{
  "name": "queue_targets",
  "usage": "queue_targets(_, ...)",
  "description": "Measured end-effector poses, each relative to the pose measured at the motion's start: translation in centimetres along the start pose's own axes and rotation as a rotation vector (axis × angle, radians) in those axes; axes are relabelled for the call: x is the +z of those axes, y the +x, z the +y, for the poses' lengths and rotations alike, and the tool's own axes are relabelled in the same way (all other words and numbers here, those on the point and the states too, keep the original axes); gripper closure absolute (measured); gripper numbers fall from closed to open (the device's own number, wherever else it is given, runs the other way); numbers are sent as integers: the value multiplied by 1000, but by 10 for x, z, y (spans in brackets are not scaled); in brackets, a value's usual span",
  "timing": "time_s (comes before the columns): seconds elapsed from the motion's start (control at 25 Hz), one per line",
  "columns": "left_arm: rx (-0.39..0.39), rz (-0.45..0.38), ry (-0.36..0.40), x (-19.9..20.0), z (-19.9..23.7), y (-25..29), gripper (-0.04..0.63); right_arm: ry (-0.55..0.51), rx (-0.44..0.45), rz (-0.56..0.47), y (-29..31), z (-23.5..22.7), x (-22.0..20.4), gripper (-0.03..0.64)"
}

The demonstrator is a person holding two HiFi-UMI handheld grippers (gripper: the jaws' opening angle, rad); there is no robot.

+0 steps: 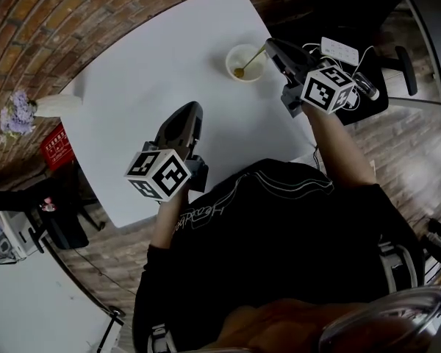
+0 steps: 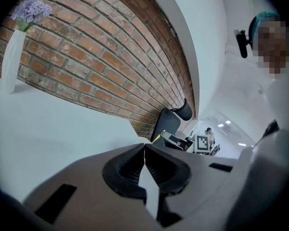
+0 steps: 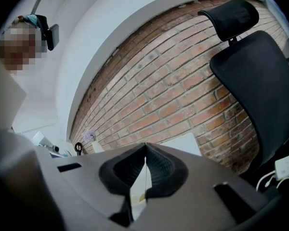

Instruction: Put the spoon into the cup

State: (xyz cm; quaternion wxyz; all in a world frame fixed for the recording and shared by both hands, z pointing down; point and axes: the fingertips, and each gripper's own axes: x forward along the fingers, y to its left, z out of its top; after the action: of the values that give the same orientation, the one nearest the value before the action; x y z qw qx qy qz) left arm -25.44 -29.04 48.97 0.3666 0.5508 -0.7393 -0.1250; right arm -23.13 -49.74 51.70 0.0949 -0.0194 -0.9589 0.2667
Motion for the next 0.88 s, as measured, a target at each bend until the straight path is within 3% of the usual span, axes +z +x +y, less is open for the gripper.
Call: queue_targets(0.88,16,-7,-16,-9,-4,3,591,60,-34,27,-3,-22,-18,615)
